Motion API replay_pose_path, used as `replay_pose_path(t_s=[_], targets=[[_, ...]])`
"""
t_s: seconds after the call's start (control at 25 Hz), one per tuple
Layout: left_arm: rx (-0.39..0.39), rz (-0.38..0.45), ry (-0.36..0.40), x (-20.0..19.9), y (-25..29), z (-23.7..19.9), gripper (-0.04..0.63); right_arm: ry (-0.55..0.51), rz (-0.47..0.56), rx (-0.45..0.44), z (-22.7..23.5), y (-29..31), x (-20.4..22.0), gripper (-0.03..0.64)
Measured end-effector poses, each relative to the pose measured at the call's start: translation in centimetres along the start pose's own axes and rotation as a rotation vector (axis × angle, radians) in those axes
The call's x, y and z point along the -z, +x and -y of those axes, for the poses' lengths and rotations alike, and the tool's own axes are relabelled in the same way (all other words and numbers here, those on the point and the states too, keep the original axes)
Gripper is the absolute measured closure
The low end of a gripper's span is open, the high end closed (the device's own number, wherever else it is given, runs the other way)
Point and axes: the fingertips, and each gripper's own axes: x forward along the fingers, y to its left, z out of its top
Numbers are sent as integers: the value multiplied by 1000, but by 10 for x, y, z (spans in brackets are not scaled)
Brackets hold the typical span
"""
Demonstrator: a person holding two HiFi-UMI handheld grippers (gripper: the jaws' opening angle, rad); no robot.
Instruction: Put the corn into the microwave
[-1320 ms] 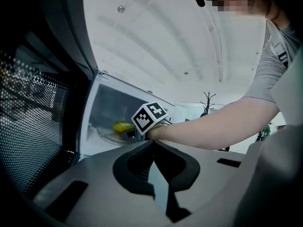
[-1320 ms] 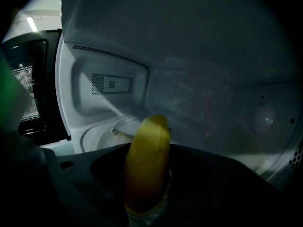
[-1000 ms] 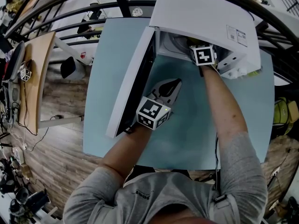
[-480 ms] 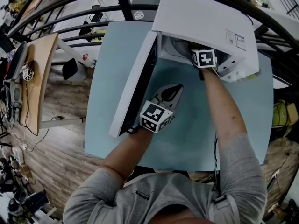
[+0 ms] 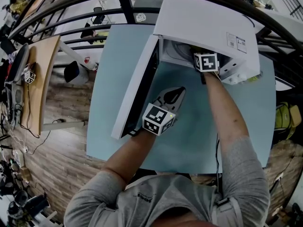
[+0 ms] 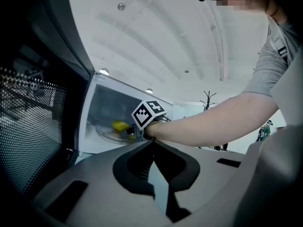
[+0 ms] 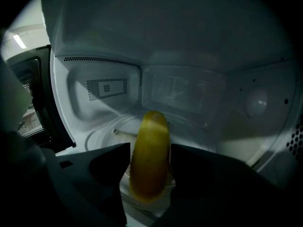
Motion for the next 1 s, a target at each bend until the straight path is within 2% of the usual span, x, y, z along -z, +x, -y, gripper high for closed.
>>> replay_pose_path(t_s=[0.44,1.0], targets=[[-26,-15,-15,-10,-3,7,577,32,32,-34,-10,-29,8,331],[-30,-40,19,-44,-7,33,577,87,50,-93,-15,-95,16,331]])
